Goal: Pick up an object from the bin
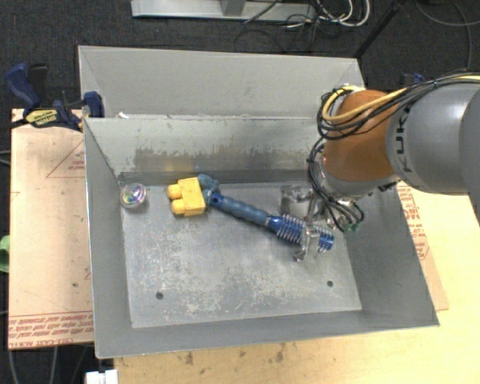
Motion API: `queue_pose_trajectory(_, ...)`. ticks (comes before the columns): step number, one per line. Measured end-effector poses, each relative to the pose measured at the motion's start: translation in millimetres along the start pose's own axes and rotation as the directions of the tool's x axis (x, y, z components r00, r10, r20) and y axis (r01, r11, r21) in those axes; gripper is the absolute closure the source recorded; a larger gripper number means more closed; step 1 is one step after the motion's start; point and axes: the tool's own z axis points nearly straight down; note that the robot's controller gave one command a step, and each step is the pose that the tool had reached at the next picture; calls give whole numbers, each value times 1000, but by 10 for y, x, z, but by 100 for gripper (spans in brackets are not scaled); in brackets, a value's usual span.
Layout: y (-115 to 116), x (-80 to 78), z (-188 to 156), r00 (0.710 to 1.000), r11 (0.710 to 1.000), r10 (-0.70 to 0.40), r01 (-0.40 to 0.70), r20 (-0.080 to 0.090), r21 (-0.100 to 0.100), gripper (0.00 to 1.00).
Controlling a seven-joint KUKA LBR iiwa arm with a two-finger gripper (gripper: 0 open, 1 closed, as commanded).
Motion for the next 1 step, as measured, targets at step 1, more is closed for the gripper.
queue_pose_trajectory(1, 5, -16, -38, 1000, 1000, -1, 1, 5, 1, 100)
